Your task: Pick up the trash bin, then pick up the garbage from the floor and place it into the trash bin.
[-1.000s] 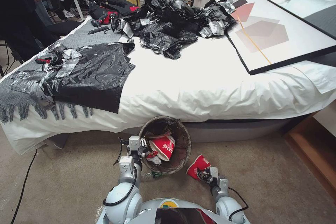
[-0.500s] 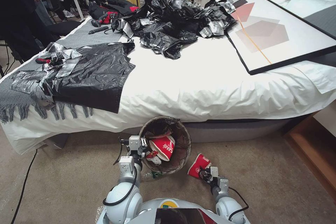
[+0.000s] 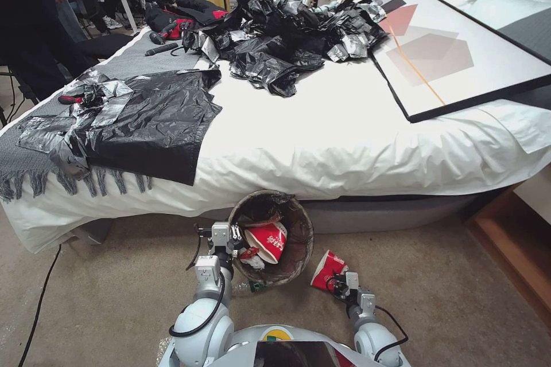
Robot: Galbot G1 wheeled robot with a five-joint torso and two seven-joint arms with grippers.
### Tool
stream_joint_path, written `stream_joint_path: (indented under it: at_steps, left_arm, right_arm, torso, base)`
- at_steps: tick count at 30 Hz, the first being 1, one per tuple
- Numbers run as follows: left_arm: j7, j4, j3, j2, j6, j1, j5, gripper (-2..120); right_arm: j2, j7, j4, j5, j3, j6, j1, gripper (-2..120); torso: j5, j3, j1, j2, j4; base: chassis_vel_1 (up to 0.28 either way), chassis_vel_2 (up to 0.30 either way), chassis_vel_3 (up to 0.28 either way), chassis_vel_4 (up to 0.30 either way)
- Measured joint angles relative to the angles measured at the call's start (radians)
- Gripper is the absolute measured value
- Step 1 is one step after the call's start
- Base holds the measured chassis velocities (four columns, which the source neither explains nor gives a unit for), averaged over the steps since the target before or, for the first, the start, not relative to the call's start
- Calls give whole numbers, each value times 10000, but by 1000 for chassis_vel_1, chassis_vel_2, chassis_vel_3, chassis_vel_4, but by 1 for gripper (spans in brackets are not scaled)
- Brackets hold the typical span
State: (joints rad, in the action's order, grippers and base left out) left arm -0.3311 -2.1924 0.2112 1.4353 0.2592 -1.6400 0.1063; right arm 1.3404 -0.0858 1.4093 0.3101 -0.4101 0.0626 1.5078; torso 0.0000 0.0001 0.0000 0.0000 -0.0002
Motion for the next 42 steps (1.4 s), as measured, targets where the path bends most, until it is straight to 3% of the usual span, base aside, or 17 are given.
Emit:
stream_joint_path:
  at_steps: [13,19,33,42]
  left_arm:
    - [2,-1,-41,-22,0,-5,-7,3]
    - [4,9,-49,-25,0,14,-8,3]
    - [-1,75,-11,-29,41,36,16,3]
    - [-16,75,-15,-24,79,46,26,3]
  right_arm:
    - [7,-81,284,-268,-105,-312,223,18]
    - [45,-503,1014,-783,-279,-800,592,5]
    - [-12,-651,4646,-2497,-1232,-2782,2550,3]
    - [27,18,6478,-2223,-1590,-4193,3338,3]
  torso:
    - [5,0,0,-1,4]
    - [3,0,0,-1,1]
    - [-1,-1,0,-1,0]
    - [-1,-1,0,-1,2]
  base:
    - [0,0,0,0]
    - [0,0,0,0]
    - [0,0,0,0]
    - [0,0,0,0]
